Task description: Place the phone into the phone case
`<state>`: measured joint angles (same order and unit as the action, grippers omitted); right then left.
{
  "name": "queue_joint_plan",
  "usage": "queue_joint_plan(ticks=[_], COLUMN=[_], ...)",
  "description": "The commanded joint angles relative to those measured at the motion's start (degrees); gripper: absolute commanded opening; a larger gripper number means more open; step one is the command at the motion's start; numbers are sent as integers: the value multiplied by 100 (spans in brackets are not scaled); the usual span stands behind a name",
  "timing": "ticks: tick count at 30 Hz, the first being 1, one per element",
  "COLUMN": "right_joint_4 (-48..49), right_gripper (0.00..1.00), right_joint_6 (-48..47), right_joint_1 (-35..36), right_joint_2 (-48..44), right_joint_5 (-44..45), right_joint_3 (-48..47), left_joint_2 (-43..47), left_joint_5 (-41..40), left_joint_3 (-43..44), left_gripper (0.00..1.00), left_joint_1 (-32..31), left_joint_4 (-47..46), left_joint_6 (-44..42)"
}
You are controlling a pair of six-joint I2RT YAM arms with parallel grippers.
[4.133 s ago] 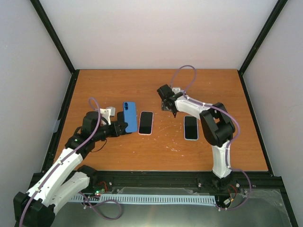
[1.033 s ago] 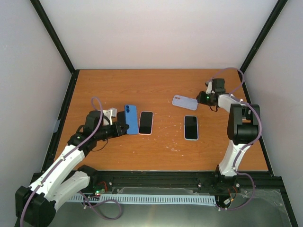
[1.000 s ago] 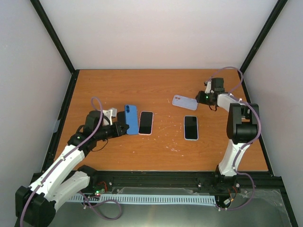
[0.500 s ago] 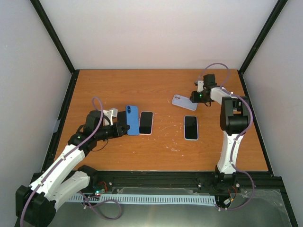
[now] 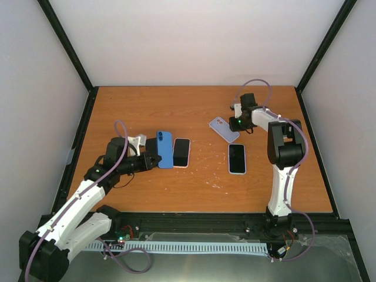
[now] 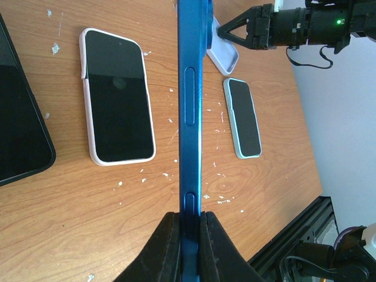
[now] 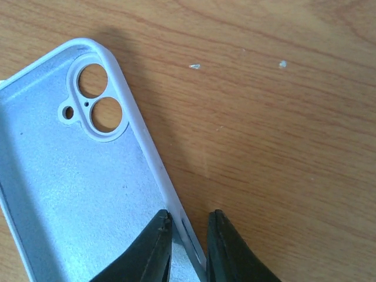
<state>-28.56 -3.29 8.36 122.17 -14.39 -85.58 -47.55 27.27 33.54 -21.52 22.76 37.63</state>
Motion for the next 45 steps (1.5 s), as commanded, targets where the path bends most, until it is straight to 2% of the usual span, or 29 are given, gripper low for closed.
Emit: queue_joint_plan(ticks=[1, 9, 13, 23, 27, 36, 45], right_joint_4=[-266, -62, -21, -13, 14, 712, 1357], right_gripper=[15, 3, 3, 3, 3, 3, 3], right_joint_6=[146, 470, 833, 2646, 3389, 4963, 5421], right_joint_1=[200, 520, 727, 1490, 1853, 2831, 3655], right_joint_2=[-75, -261, -436, -1729, -2260, -3395, -3895], right_joint_5=[355, 499, 536, 764, 967, 1016, 1046], right_joint_3=[46, 322, 524, 1601, 2304, 3966, 4794], left_joint_2=[174, 249, 337, 271, 257, -65, -551], left_joint_5=[44, -16, -72, -247, -240, 170, 710], left_joint_3=[263, 354, 339, 489, 542, 451, 276], left_gripper=[0, 0, 0, 0, 0, 0, 0], left_joint_1=[34, 34, 30, 33, 33, 27, -87], left_joint_4=[-234, -98, -32, 213, 245, 162, -134], left_joint_6=[-59, -2, 41, -4, -20, 44, 132])
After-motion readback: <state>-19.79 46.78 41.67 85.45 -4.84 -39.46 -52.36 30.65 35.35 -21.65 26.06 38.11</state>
